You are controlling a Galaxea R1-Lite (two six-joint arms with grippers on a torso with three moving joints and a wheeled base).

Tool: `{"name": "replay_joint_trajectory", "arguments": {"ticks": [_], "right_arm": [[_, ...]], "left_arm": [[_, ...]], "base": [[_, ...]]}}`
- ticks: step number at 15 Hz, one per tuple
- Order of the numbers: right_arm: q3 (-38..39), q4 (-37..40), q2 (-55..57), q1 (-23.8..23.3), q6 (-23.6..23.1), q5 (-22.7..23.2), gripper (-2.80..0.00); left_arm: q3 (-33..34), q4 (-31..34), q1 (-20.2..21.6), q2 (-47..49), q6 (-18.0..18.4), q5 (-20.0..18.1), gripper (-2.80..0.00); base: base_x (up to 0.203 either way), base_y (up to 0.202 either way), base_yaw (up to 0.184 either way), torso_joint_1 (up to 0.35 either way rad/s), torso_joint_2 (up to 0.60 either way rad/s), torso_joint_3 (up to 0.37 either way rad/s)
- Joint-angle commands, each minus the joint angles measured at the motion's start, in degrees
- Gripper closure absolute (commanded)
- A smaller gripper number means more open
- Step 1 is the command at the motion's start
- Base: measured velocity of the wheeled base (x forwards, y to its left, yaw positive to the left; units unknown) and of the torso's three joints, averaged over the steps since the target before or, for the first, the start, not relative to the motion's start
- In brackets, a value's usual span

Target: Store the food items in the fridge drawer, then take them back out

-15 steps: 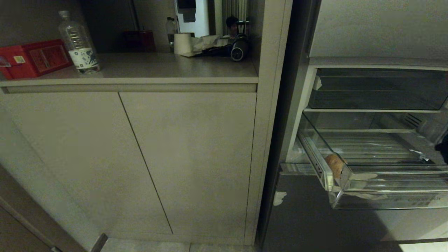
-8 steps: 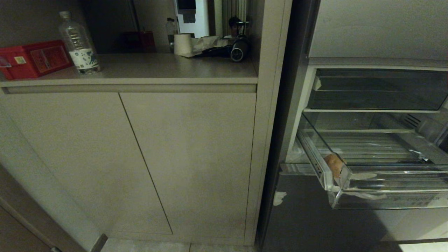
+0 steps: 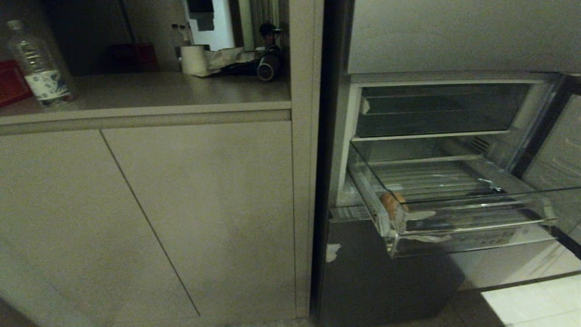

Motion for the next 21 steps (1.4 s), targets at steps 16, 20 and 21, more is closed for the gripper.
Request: {"name": "replay_joint_trajectory", "arguments": {"ticks": [16,20,21], "right_arm": [[5.75,-7.98,-0.73,0.01,-0.51,0.02,0.0],[6.13,-13.14,2.35,-3.48,-0.44,-0.62,0.0],[5.73,-14.52,4.39,-5.29,-0.45,-0.68,0.0]], "left_arm": [[0.0,-0.01,0.0,0.09,-0.01,0.02,0.0],[0.0,-0.01,0.0,0.09,-0.05,0.02,0.0],[0.0,-0.01,0.0,0.09,-0.01,-0.05,0.0]], "base": [[0.0,0.007,-0.175,0.001,0.0,0.002],[-0.001,0.001,-0.05,0.0,0.0,0.0],[0.0,0.0,0.0,0.0,0.0,0.0]]}}
